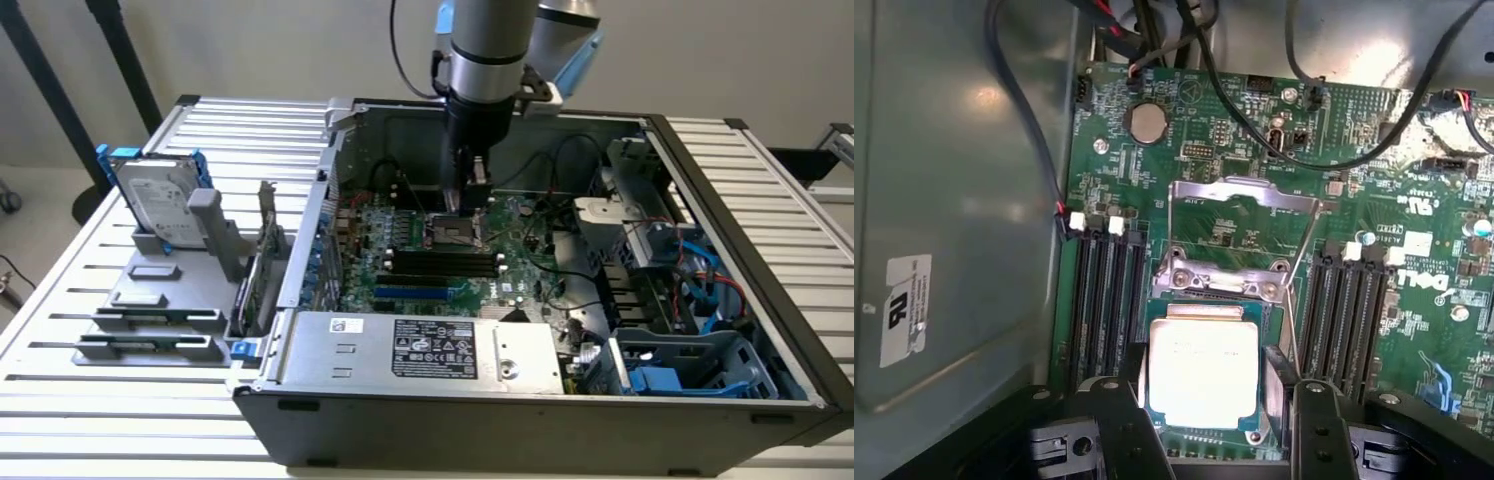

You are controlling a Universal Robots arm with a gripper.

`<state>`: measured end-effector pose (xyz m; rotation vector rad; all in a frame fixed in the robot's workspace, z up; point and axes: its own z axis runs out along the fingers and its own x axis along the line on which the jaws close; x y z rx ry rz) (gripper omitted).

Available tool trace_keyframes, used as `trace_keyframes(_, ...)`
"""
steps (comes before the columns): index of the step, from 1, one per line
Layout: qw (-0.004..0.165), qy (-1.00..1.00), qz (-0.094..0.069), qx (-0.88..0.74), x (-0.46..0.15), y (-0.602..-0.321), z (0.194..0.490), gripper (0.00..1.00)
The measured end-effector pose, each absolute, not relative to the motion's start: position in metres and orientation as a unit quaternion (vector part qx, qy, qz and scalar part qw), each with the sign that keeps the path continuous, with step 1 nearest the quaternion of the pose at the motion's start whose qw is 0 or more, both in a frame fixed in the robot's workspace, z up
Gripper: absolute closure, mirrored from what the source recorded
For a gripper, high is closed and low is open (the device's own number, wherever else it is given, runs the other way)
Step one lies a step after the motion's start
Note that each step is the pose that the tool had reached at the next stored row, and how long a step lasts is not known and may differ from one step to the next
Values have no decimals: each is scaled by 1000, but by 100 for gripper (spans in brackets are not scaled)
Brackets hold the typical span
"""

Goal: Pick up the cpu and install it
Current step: 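Place the cpu into insertion slot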

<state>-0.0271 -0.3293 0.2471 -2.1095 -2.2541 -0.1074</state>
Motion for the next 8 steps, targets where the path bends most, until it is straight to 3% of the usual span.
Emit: trace_keyframes(8, 26, -715, -35, -697, -34, -329, 238, 45)
